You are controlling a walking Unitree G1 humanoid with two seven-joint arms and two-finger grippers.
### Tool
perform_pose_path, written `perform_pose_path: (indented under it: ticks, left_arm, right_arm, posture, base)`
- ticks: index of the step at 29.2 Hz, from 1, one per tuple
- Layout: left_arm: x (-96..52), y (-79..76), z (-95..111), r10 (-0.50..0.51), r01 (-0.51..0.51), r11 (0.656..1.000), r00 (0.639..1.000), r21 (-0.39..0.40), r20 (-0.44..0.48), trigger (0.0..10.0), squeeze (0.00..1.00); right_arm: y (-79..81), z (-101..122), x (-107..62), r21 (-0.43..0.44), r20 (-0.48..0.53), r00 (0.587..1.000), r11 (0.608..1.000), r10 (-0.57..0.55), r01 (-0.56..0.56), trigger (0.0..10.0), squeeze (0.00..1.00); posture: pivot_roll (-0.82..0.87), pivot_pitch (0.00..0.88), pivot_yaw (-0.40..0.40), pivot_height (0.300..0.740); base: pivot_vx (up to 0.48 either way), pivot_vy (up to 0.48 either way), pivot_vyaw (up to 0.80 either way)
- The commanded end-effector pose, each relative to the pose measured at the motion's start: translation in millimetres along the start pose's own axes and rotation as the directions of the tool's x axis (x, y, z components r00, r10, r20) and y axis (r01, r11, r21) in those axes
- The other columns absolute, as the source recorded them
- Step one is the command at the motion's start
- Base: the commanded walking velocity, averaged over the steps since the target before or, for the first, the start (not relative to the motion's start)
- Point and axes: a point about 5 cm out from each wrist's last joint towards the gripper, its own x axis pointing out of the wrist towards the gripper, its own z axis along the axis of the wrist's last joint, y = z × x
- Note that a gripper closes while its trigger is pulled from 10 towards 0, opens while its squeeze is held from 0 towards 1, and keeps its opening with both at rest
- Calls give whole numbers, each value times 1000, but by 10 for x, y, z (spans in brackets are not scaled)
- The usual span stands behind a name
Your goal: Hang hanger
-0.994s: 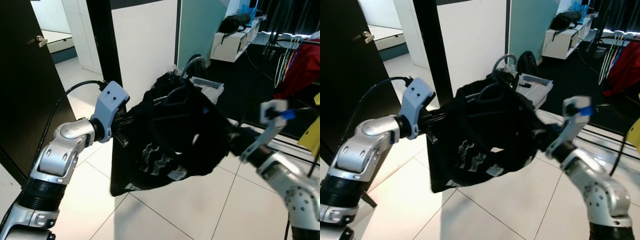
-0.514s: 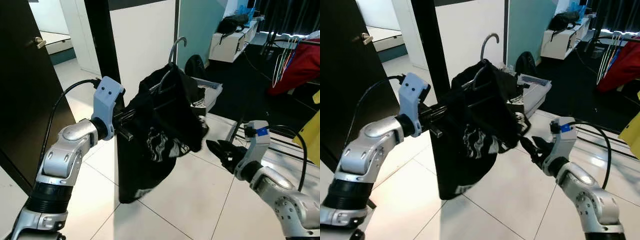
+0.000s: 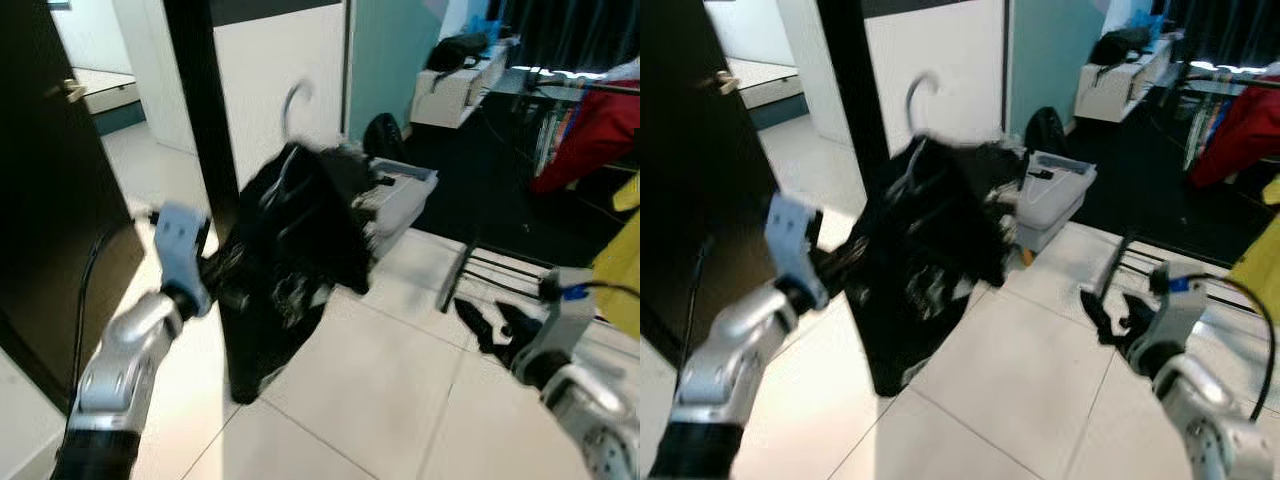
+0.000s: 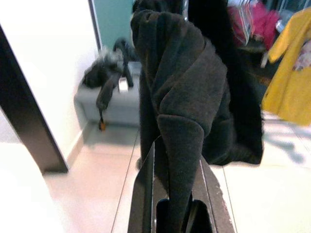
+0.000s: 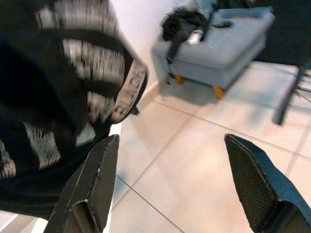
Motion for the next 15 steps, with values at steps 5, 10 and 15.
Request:
perform_pose_path:
  ticks: [5,10,15]
  left_arm:
    - [-123,-339,-101,-72,71,997,997,33,33,10000,0]
    - [-180,-229,-166,101,-102,994,995,50,5,10000,0]
    - [-251,-187,-181,190,-190,980,982,62,9,10000,0]
  right_arm:
    - [-173,-68,-51,59,10,997,995,-75,74,10000,0]
    - [-183,-85,-63,36,13,996,995,-88,88,10000,0]
    - [-160,-109,-97,10,9,996,996,-93,93,10000,0]
  posture:
    - [-140,0,-6,740]
    - [-149,0,-4,740]
    - [-143,0,-11,740]
  base:
    - [0,0,-800]
    - [0,0,-800]
    - [0,0,-800]
